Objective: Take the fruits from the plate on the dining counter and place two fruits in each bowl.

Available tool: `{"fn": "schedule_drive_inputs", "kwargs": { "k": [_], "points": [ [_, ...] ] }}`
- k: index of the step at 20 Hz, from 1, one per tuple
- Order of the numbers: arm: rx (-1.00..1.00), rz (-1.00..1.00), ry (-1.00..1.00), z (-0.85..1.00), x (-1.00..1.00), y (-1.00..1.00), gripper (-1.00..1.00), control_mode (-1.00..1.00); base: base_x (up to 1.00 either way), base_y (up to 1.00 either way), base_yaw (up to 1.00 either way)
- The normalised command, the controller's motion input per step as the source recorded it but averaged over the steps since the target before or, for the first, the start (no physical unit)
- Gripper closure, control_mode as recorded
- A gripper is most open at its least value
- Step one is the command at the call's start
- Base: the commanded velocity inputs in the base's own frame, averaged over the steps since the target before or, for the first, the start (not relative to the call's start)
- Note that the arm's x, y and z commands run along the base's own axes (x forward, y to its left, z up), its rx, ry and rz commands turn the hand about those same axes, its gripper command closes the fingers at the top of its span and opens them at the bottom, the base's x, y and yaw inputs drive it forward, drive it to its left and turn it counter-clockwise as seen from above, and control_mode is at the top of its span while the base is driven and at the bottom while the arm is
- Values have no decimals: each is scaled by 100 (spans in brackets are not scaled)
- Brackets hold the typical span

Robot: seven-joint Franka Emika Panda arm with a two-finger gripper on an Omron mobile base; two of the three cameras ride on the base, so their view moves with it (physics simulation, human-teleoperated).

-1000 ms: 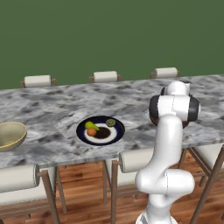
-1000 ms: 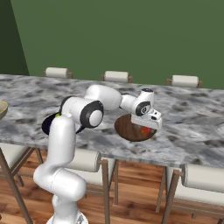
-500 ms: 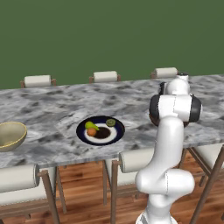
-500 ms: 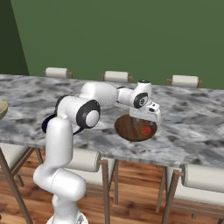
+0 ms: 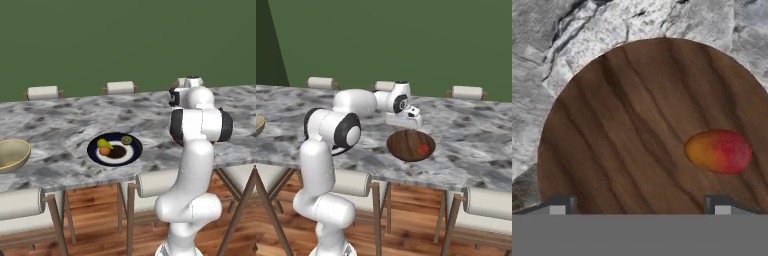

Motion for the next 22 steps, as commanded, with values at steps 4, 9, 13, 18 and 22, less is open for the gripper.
{"fn": "schedule_drive_inputs", "kwargs": {
  "k": [4,9,13,18,22],
  "points": [
    [0,30,-7,18,-11,100,-100,-100,0,0,0],
    [0,30,-2,10,-6,100,-100,-100,0,0,0],
    [1,10,-1,0,0,100,-100,-100,0,0,0],
    [3,1,0,0,9,100,-100,-100,0,0,0],
    [8,-11,0,-2,13,98,-100,-100,0,0,0]
  ]
}}
